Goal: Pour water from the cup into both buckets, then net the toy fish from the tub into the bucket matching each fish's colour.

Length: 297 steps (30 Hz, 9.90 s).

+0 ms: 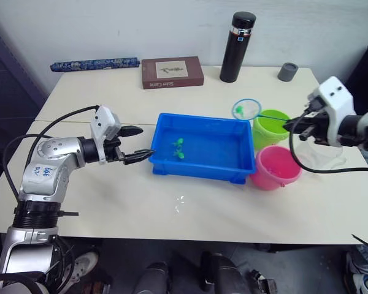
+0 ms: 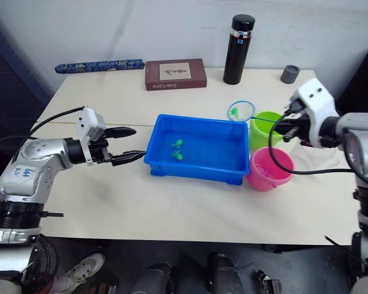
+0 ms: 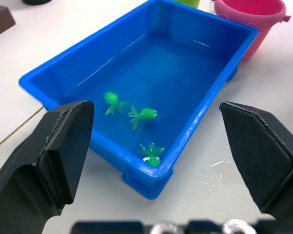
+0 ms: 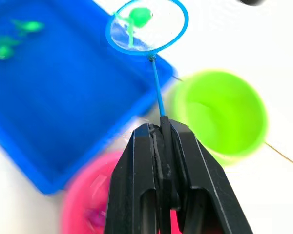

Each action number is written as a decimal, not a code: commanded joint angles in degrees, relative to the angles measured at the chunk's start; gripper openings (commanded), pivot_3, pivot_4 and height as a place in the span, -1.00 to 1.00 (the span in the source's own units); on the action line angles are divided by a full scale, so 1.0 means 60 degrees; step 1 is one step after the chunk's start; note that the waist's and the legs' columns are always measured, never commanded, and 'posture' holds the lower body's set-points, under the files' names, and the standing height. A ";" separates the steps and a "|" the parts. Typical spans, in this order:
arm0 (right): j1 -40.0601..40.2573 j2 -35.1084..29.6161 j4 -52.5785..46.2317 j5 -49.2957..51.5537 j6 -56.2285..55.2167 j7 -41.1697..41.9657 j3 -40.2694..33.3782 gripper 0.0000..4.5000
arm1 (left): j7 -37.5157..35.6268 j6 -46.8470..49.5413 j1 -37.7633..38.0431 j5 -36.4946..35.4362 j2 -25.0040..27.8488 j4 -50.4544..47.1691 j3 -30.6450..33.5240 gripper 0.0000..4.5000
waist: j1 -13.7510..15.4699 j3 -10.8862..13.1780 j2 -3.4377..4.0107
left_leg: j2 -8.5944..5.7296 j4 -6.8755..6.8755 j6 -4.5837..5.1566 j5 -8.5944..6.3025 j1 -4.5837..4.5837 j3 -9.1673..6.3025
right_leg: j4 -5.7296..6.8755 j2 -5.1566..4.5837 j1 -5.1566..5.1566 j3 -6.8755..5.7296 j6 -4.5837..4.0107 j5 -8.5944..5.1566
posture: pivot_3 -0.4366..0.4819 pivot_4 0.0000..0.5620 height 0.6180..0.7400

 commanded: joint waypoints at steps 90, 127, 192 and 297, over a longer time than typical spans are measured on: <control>0.4552 -0.1203 -0.2191 -1.1176 -0.8378 -0.5067 0.1079 -1.00 | -0.0704 -0.1825 -0.1507 0.0701 -0.0776 0.1732 -0.0229 0.98 | -0.0026 0.0000 0.0002 | 0.0000 0.0027 -0.0007 0.0005 0.0006 0.0021 | 0.0059 0.0022 0.0000 0.0009 0.0005 0.0003 | -0.05 -0.47 0.99; -0.1296 0.2055 -0.2567 -0.1941 0.1739 0.0568 0.4974 -1.00 | 0.0189 0.0457 0.1570 -0.0332 0.1026 -0.0750 0.1855 0.98 | -0.0223 0.0002 -0.0002 | 0.0003 0.0025 -0.0007 0.0000 0.0003 -0.0007 | 0.0061 0.0003 -0.0004 0.0002 -0.0001 -0.0001 | -0.05 -0.47 0.99; -0.0630 0.0682 -0.1701 0.1426 0.1635 -0.1061 -0.0334 -1.00 | -0.0527 -0.0592 0.0054 -0.0370 0.0452 -0.0018 0.0759 0.98 | -0.0209 0.0003 -0.0001 | 0.0002 -0.0015 -0.0002 -0.0003 -0.0021 -0.0015 | 0.0015 -0.0001 -0.0020 -0.0014 -0.0006 -0.0003 | -0.05 -0.47 0.99; 0.4565 -0.0413 -0.1491 -1.2082 -0.8302 -0.5977 0.1364 -1.00 | -0.1241 -0.1212 -0.1125 -0.0019 -0.0118 0.1202 0.0266 0.98 | -0.0221 0.0003 0.0001 | 0.0001 0.0028 -0.0013 0.0004 -0.0002 0.0023 | 0.0075 0.0021 -0.0017 0.0013 -0.0002 -0.0001 | -0.05 -0.47 0.99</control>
